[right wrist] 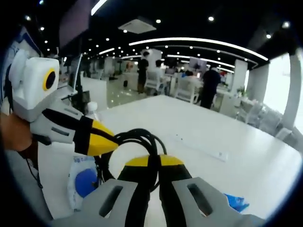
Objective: Arrange the tabletop items into an orderly group along one side of the table until the central work area is clear of visible clutter.
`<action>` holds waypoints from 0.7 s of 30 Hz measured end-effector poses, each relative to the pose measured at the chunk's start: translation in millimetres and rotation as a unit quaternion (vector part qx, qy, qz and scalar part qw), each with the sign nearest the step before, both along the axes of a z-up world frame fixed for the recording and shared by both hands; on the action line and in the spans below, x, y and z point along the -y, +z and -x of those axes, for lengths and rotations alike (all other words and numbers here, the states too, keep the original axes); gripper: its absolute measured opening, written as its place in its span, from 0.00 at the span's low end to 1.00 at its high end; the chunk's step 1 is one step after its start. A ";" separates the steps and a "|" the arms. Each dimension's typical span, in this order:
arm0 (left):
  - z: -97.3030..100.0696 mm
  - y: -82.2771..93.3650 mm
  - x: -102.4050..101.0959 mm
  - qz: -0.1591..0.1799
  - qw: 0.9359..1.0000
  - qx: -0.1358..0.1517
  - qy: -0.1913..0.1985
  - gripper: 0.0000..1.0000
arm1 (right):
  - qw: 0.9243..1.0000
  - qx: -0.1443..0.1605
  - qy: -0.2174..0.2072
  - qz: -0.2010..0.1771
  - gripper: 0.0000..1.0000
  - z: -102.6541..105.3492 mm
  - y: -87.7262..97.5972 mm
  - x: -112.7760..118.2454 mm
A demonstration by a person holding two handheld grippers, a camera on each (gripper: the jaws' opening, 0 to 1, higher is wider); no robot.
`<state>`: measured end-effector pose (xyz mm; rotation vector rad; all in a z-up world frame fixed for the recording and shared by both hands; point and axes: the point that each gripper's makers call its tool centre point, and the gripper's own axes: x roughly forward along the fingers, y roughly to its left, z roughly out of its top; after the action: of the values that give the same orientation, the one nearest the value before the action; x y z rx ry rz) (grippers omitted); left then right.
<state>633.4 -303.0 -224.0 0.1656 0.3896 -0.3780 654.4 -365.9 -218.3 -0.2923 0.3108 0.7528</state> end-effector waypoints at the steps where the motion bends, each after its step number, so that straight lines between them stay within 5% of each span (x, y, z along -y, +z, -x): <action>1: 2.4 1.0 5.7 0.001 1.000 0.000 -0.006 0.03 | 1.000 0.000 -0.004 0.001 0.05 2.4 0.3 5.9; 12: 24.2 -0.3 53.0 0.001 0.998 -0.006 -0.057 0.04 | 1.000 -0.004 -0.029 0.012 0.05 23.9 -3.6 53.3; 21: 38.8 -27.3 98.1 -0.006 0.994 -0.039 -0.104 0.04 | 0.998 -0.035 -0.056 0.023 0.05 41.8 -32.0 98.4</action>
<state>594.5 -401.1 -251.3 0.2048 0.4540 -0.5888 612.6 -464.4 -250.3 -0.2889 0.4085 0.6477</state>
